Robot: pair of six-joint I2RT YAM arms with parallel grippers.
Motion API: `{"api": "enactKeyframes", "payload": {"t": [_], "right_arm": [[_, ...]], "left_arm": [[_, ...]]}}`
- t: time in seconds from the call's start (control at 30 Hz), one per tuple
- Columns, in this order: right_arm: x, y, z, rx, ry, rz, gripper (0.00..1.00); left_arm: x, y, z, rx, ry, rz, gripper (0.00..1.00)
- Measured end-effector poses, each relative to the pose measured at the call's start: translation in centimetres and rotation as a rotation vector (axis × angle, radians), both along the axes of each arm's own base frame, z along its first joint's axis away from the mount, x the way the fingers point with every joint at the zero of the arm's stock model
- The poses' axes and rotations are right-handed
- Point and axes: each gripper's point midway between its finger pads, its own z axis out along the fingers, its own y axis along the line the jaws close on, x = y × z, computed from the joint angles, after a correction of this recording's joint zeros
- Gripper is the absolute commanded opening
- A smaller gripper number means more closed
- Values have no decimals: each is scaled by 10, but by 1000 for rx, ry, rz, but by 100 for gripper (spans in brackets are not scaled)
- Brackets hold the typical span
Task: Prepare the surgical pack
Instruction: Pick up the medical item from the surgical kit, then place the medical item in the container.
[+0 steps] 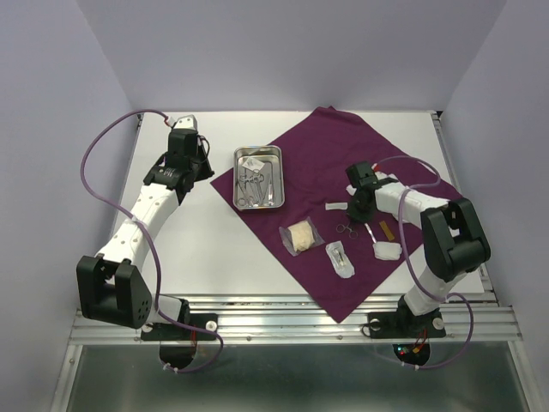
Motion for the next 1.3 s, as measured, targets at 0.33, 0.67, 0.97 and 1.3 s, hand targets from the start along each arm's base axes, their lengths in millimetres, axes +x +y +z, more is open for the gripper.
{"api": "enactKeyframes", "payload": {"t": [0.33,0.67,0.97,1.3], "right_arm": [[-2,-1,3,2,-8,4,1],[7,7,32,41,-74,33,1],[24,27,62,76,-134,94,1],[68,126,118,138,-264,306,1]], "left_arm": [[1,0,-4,2,12,-1,33],[1,-1,-5,2,14,-2,33],[2,-1,-11,5,28,-1,33],[2,0,-11,8,29,2,33]]}}
